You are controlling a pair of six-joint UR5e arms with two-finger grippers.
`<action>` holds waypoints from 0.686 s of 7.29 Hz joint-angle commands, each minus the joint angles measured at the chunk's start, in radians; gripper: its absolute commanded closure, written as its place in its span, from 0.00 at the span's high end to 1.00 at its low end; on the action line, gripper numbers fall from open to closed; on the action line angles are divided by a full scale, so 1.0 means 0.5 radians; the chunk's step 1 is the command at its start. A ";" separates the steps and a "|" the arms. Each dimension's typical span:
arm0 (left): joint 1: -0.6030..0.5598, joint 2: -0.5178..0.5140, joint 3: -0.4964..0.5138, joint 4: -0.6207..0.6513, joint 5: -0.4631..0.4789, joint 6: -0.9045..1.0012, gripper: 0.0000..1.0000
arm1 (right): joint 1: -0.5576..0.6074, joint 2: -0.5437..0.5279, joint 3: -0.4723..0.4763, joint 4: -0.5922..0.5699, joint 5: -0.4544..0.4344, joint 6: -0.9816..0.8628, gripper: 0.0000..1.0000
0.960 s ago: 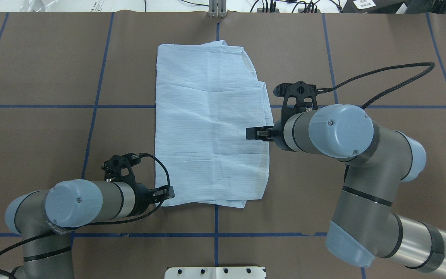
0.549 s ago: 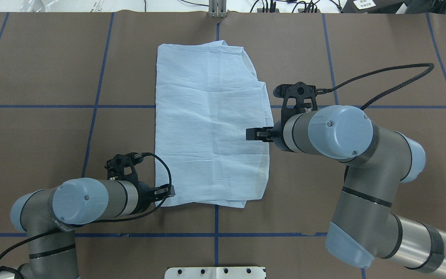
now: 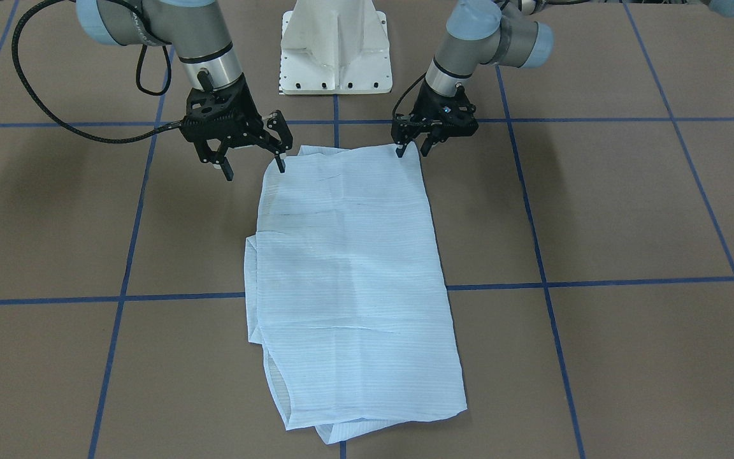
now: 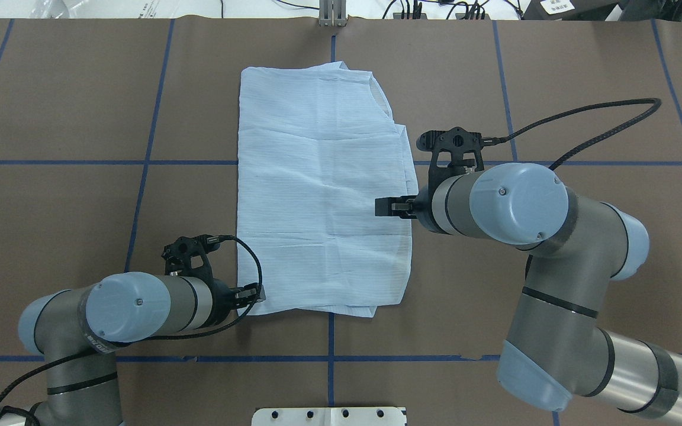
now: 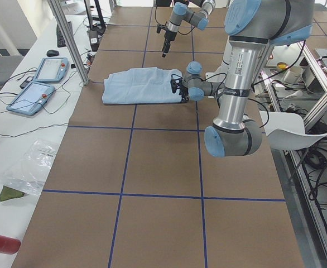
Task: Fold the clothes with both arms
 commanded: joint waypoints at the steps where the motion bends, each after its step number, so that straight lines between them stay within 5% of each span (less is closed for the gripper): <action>1: 0.002 -0.005 0.014 -0.003 0.002 -0.002 0.51 | -0.003 0.000 0.000 0.000 0.000 0.000 1.00; 3: 0.005 -0.017 0.020 -0.003 0.002 0.001 0.12 | -0.003 0.000 0.000 0.000 0.000 0.000 1.00; 4: 0.005 -0.017 0.020 -0.003 0.002 0.001 0.00 | -0.012 -0.003 0.000 0.000 0.000 0.000 1.00; 5: 0.005 -0.017 0.017 -0.003 0.002 0.001 0.00 | -0.036 -0.006 0.012 -0.003 0.006 0.015 1.00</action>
